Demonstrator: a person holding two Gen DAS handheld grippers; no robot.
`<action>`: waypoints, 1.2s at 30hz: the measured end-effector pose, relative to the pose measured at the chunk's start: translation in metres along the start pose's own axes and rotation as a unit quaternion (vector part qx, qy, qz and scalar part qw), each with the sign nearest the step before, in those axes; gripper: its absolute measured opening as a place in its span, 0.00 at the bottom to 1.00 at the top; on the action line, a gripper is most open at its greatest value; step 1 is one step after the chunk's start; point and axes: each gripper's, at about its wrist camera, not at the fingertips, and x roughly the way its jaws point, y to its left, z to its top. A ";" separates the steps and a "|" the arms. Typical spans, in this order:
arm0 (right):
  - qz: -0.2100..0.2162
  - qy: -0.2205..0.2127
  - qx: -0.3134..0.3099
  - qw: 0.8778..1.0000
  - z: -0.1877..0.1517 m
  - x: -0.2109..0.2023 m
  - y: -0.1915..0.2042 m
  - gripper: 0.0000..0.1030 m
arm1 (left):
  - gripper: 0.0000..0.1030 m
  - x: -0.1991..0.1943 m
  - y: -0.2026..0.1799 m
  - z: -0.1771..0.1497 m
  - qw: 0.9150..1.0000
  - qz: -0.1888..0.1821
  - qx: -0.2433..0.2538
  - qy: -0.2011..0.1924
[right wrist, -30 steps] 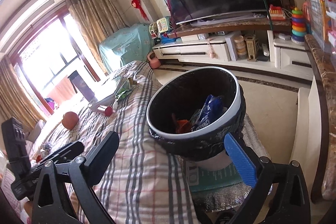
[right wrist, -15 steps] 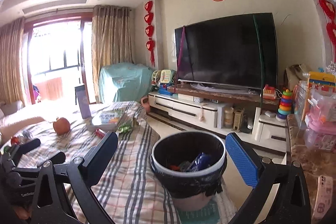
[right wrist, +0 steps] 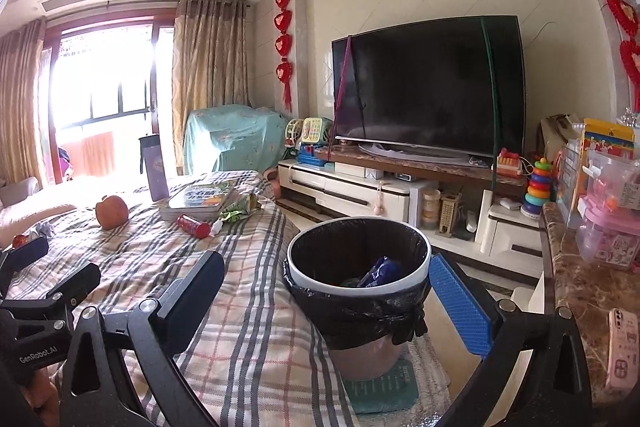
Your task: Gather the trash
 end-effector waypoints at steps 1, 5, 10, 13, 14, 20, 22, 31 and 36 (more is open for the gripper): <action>-0.001 0.001 0.000 1.000 -0.002 0.000 0.000 1.00 | 1.00 -0.002 0.000 -0.001 1.000 0.000 -0.002 0.000; -0.002 0.000 0.002 1.000 -0.005 0.002 0.001 1.00 | 1.00 -0.003 0.001 -0.003 1.000 0.002 -0.004 0.000; -0.005 0.002 -0.003 1.000 -0.008 0.004 0.002 1.00 | 1.00 -0.003 0.000 -0.004 1.000 0.001 0.000 0.003; -0.005 0.004 -0.003 1.000 -0.010 0.004 0.002 1.00 | 1.00 -0.003 0.001 -0.005 1.000 0.001 -0.004 0.005; -0.004 0.004 -0.002 1.000 -0.011 0.003 0.002 1.00 | 1.00 -0.003 0.001 -0.005 1.000 0.001 -0.006 0.005; -0.003 0.007 -0.004 1.000 -0.013 0.003 0.003 1.00 | 1.00 -0.004 0.002 -0.006 1.000 0.002 -0.009 0.004; -0.004 0.005 -0.004 1.000 -0.013 0.002 0.003 1.00 | 1.00 -0.004 0.002 -0.006 1.000 0.000 -0.010 0.004; -0.003 0.001 0.002 1.000 -0.013 0.000 0.000 1.00 | 1.00 -0.004 0.003 -0.007 1.000 -0.001 -0.012 0.004; -0.001 -0.001 0.005 1.000 -0.011 -0.002 -0.001 1.00 | 1.00 -0.006 0.003 -0.007 1.000 0.001 -0.013 0.001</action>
